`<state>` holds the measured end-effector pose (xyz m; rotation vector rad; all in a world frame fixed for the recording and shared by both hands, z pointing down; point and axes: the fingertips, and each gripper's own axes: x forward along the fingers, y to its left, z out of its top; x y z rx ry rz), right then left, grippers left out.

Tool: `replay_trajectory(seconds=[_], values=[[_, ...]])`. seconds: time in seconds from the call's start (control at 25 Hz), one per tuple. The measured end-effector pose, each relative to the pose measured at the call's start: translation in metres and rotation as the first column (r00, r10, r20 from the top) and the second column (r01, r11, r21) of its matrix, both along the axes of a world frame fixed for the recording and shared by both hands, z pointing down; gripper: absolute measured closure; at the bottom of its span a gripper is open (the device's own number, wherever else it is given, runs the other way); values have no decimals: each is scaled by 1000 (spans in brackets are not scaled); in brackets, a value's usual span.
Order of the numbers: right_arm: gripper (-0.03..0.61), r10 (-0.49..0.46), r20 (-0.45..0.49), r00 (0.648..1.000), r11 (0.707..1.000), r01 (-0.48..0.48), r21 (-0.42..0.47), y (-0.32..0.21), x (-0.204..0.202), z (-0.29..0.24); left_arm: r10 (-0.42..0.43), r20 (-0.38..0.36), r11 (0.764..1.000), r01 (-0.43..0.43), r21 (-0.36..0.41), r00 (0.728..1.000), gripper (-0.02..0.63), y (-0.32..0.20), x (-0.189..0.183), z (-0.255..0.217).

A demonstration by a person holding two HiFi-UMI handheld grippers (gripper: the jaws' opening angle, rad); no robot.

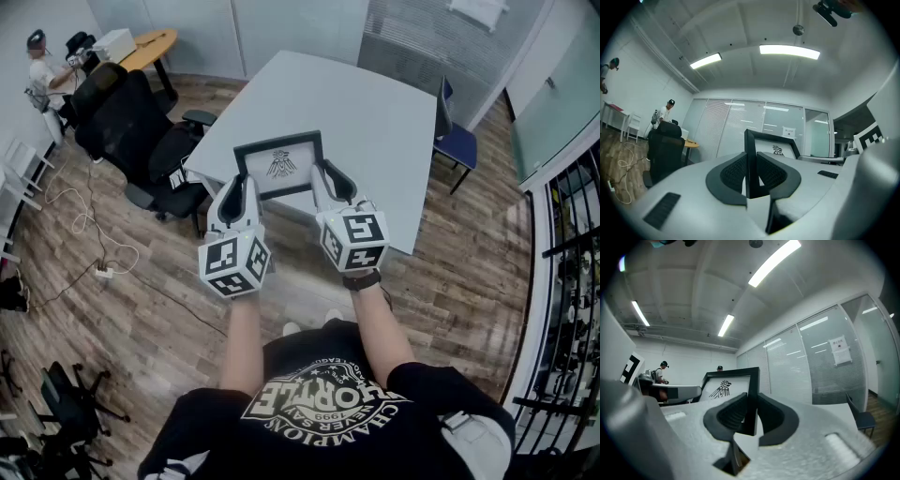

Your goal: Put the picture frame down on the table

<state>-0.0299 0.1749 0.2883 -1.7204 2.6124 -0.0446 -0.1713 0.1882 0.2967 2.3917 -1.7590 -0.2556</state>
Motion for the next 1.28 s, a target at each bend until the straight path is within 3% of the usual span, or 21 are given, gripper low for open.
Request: replay_trajectory(seconds=[0.24, 0.6, 0.84, 1.28], values=[[510, 28, -22, 999, 999, -29, -19, 17, -15, 13, 17, -23, 1000, -17, -19, 1000, 543, 15, -15, 13], [509, 33, -13, 999, 997, -34, -76, -17, -22, 32, -2, -35, 998, 0, -61, 999, 543, -17, -22, 30], [506, -8, 20, 1000, 995, 10, -95, -84, -28, 48, -51, -10, 997, 51, -63, 999, 543, -83, -28, 39], [508, -114, 56, 992, 993, 116, -37, -246, 10, 9, -117, 46, 993, 118, -6, 992, 543, -224, 14, 1]])
